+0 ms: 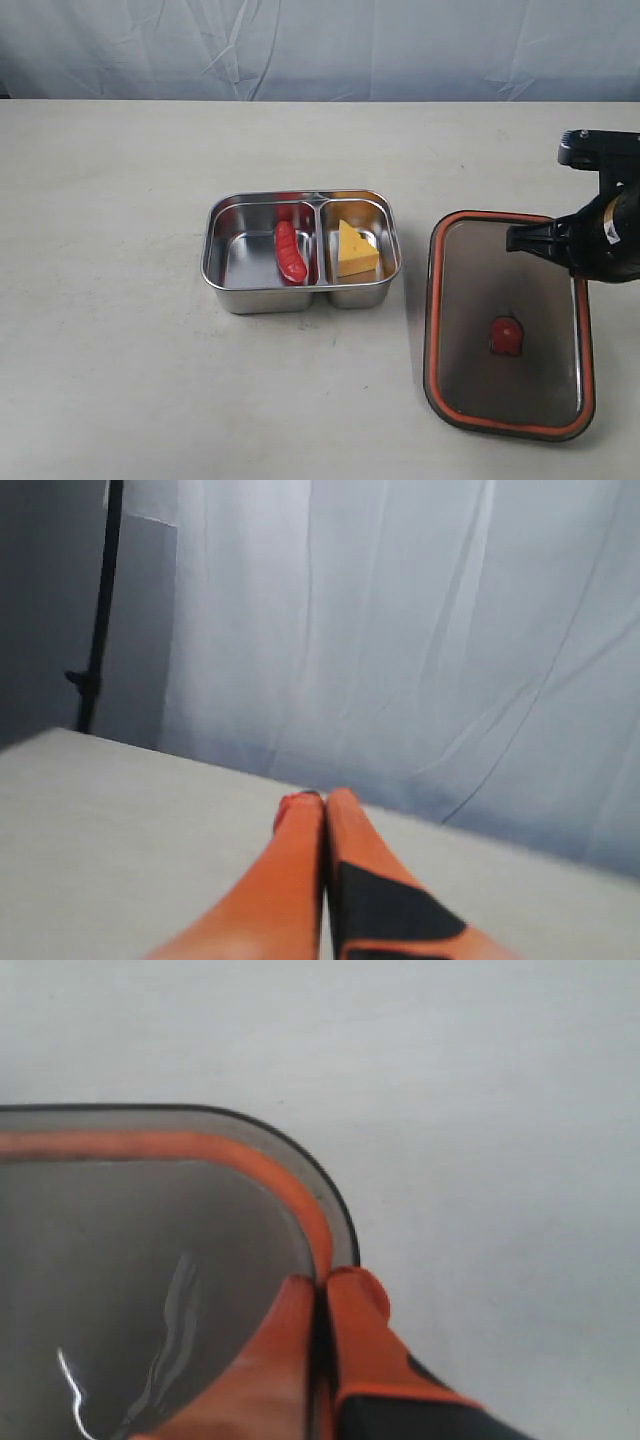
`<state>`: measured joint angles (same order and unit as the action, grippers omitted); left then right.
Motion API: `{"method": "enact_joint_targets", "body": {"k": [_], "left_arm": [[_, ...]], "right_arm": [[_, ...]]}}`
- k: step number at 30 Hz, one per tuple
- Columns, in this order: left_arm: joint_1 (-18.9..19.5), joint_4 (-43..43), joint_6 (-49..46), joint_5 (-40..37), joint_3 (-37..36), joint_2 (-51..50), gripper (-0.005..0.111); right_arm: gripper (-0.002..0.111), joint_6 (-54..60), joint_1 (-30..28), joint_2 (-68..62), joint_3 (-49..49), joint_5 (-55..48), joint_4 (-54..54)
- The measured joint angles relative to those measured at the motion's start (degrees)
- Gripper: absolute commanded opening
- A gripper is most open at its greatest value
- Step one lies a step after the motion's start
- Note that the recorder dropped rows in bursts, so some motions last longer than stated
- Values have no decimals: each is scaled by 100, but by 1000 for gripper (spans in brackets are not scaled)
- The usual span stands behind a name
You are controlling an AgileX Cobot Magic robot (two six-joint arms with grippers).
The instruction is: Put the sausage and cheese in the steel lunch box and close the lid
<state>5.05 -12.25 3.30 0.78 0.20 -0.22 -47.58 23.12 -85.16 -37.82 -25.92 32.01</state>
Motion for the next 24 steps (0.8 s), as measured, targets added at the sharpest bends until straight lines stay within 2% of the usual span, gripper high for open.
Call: {"method": "enact_joint_targets", "body": {"k": [3,5,9,13,16,19,21,24], "left_arm": [[0,-1932,540,109,0,0,0],[0,-2905,778,-78,0,0,0],[0,-4050,914,-561,0,0,0],[0,-4748,685,-1068,23,0,0],[0,-5308,-212,-1556,309,0,0],[0,-6297,-1672,-2032,740,-107,0],[0,-6959,-2745,-2476,1020,-435,0],[0,-7411,-3747,-3216,1330,-1216,0]], "right_arm": [[0,-111,0,62,0,13,159],[0,-171,0,145,0,23,255],[0,-219,0,392,0,34,399],[0,-231,0,605,0,34,492],[0,-231,0,767,0,48,536],[0,-231,0,936,0,126,550],[0,-231,0,1054,0,229,562],[0,-231,0,1207,0,361,575]]}}
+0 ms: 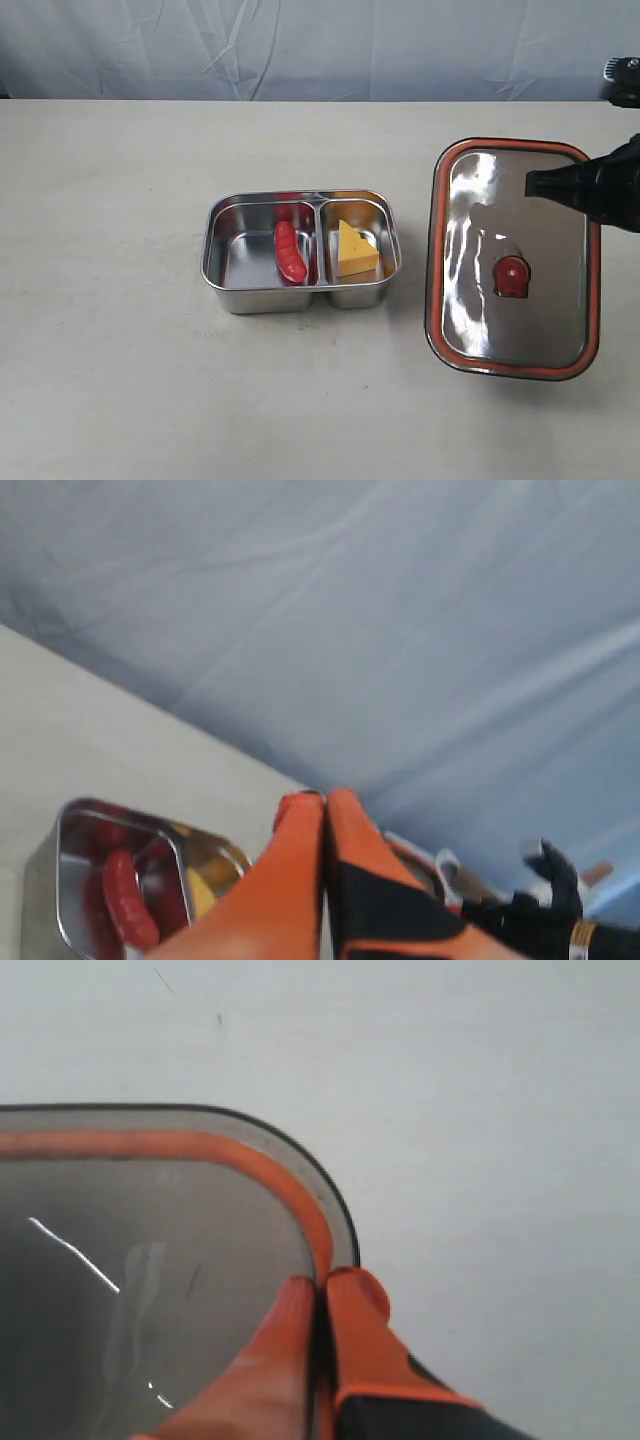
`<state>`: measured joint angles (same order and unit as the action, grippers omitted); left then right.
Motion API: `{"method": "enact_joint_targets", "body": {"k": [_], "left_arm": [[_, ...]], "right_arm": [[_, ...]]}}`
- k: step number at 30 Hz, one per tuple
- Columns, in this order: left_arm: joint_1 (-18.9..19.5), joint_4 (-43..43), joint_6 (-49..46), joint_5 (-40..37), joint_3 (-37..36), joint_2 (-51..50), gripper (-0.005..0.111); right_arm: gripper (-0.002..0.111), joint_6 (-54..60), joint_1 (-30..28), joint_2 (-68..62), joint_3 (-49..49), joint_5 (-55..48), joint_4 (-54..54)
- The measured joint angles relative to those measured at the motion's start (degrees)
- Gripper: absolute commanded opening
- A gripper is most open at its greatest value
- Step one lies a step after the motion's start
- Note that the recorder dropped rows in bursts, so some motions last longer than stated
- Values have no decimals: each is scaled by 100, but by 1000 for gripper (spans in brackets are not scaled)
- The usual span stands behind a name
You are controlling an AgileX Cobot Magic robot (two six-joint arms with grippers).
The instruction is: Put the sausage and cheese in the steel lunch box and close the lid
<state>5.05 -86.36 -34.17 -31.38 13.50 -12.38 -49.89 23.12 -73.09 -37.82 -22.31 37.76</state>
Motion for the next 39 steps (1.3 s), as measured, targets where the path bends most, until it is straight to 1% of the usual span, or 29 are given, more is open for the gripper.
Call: {"method": "enact_joint_targets", "body": {"k": [5,7,10,12,14,16,18,20,23,28,30,34,36,39], "left_arm": [[0,-85,-1143,-1279,381,-1745,0],[0,-88,-1550,-1758,593,-2554,3],[0,-88,-2096,-2488,1003,-3753,16],[0,-88,-2463,-2945,1272,-4419,29],[0,-112,-2769,-3311,1528,-5017,40],[0,-159,-3086,-3606,1795,-5589,46],[-32,-259,-3398,-3698,2018,-6030,47],[-147,-342,-3633,-3710,2191,-6333,47],[-551,-394,-4003,-3724,2415,-6649,47],[-1393,-404,-4400,-3695,2771,-6980,47],[-1709,-404,-4465,-3531,2936,-7079,47],[-2186,-337,-4506,-2981,3322,-7297,47],[-2300,-310,-4510,-2855,3500,-7444,47],[-2329,-249,-4532,-2769,3632,-7604,47]], "right_arm": [[0,51,0,169,0,255,13],[0,81,0,196,0,402,-46],[0,202,73,205,0,592,-198],[0,256,170,205,0,720,-258],[0,283,285,205,0,884,-319],[0,293,407,205,0,1056,-343],[0,304,497,205,0,1217,-376],[0,304,520,205,0,1319,-388],[0,316,541,205,0,1444,-447],[-1,325,555,205,0,1585,-559],[-1,325,557,205,0,1599,-585],[-1,325,623,205,0,1608,-636],[-1,325,746,205,0,1622,-636],[-1,325,857,205,0,1708,-636]]}}
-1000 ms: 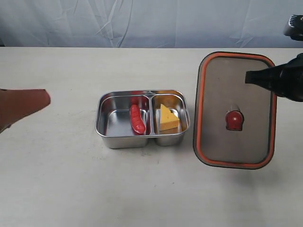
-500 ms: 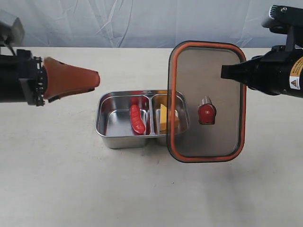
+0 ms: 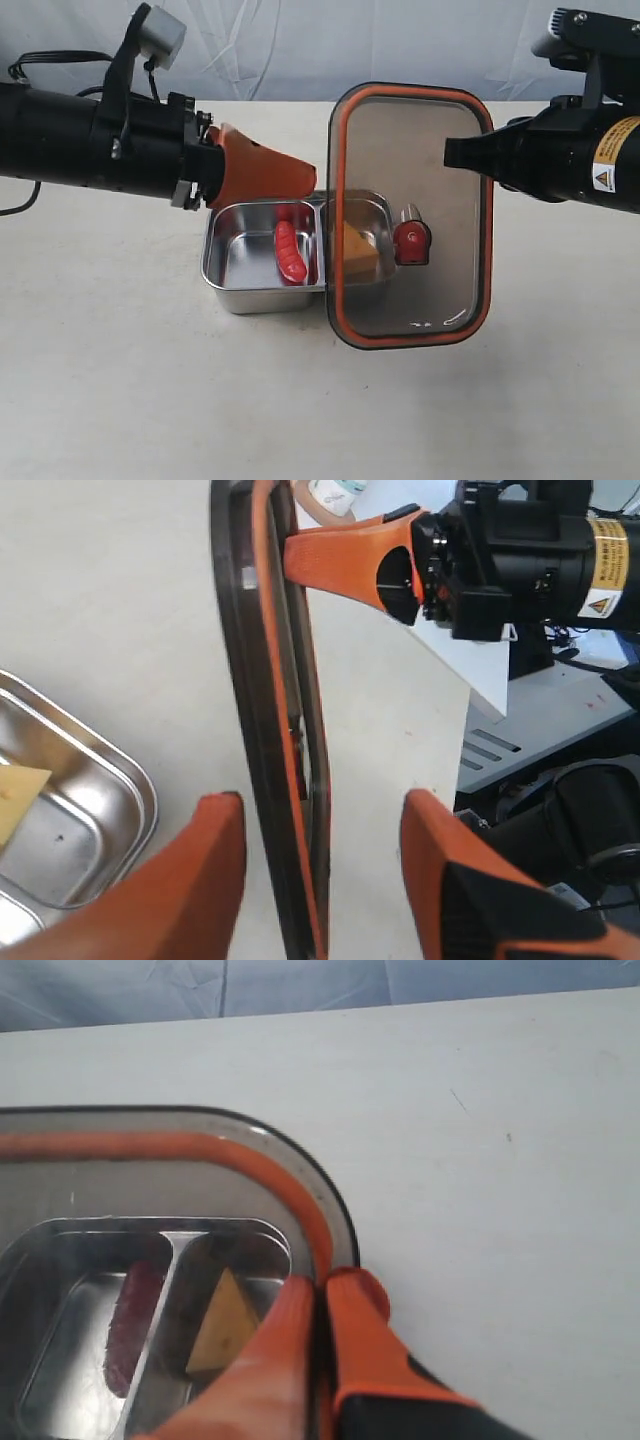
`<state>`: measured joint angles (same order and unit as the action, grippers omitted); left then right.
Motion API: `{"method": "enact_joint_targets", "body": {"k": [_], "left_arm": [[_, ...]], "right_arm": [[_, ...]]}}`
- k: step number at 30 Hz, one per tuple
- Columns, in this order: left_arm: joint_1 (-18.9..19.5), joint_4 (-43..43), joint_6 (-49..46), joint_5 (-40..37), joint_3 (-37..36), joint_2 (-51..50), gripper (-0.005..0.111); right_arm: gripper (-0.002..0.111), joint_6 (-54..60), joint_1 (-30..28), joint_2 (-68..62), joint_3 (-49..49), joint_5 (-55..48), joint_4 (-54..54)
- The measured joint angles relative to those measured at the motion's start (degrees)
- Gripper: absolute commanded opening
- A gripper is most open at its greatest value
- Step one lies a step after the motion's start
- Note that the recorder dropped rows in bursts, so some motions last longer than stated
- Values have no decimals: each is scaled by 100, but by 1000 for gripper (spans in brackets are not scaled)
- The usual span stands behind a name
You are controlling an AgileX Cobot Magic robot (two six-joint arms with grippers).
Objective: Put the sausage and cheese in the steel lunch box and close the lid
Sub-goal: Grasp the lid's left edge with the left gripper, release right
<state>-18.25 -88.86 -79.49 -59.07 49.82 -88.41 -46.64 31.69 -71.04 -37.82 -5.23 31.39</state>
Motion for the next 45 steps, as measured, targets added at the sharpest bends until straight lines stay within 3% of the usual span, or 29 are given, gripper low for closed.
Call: {"method": "enact_joint_targets", "body": {"k": [23,34,36,40,45], "left_arm": [[-4,26,-395,136,21,-79,47],[-783,-57,-626,1174,25,-126,47],[-874,-71,-626,1229,60,-126,40],[-969,-181,-626,1377,136,-126,1],[-969,-359,-612,1706,136,-136,0]], "right_arm": [[-1,0,41,0,0,287,-433],[-1,0,342,0,0,328,-487],[-1,0,411,0,0,337,-487],[-1,0,435,0,0,349,-487],[-1,0,435,0,0,398,-487]]}}
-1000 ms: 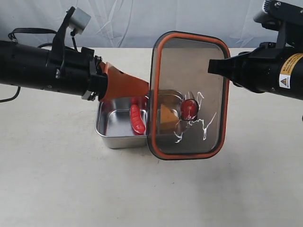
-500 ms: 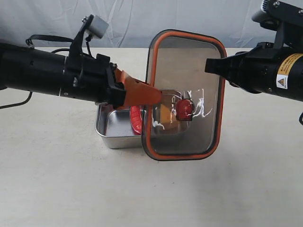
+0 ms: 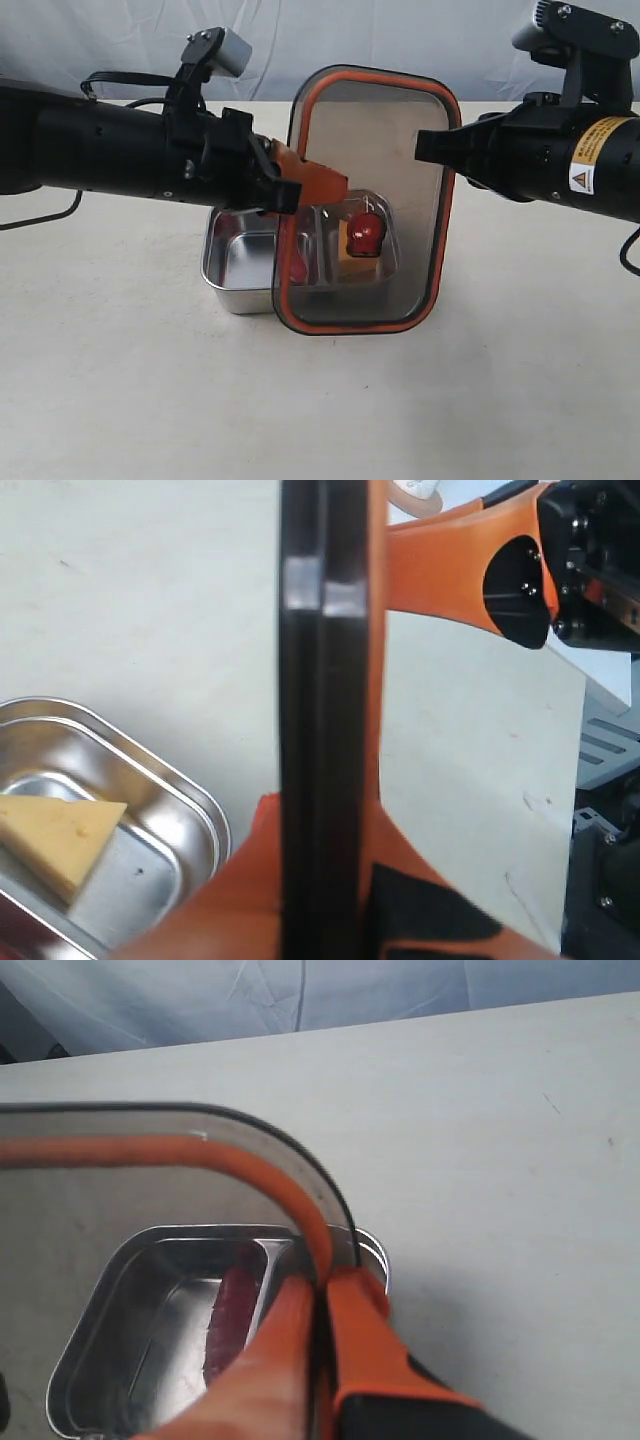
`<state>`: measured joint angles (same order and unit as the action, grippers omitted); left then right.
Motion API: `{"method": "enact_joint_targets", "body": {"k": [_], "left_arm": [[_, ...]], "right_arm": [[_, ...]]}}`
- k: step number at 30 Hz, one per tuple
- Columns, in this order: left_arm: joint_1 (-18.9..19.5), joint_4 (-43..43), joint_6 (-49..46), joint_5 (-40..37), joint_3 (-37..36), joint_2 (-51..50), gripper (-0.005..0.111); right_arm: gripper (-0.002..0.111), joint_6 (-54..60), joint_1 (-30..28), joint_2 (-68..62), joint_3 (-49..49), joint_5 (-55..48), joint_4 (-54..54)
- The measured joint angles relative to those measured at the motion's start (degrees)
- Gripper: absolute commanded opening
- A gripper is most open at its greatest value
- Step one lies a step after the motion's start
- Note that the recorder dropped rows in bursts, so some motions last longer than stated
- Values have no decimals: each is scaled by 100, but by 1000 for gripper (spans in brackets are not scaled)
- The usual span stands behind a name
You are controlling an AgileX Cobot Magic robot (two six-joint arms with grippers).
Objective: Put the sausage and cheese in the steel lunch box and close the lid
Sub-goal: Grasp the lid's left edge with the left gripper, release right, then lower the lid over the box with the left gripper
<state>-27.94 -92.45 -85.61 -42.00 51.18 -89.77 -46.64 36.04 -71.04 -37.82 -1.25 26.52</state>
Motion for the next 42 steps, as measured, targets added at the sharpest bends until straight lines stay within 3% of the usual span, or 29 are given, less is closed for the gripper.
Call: {"method": "enact_joint_targets", "body": {"k": [5,6,8,10,14,21,30,34,42], "left_arm": [[0,-13,0,71,0,0,0],[0,-13,0,71,0,0,0],[0,-13,-9,94,0,0,0],[0,-13,-21,117,0,0,0],[0,-13,-21,413,0,141,0],[-9,297,-32,1196,194,554,0],[-77,2470,-32,3259,257,694,0],[-378,3558,-42,3756,268,694,0],[-873,4716,-53,4403,-2,557,0]], "right_arm": [[3,0,0,0,0,0,-11],[8,0,0,0,0,0,-11],[36,0,0,13,0,0,-11],[44,0,0,112,0,-10,-11],[42,0,0,569,-74,-415,351],[42,0,0,1570,-720,-2412,1385],[42,0,0,2037,-767,-3622,1613],[42,0,0,2047,-767,-3659,1618],[42,0,0,2047,-767,-3785,1618]]}}
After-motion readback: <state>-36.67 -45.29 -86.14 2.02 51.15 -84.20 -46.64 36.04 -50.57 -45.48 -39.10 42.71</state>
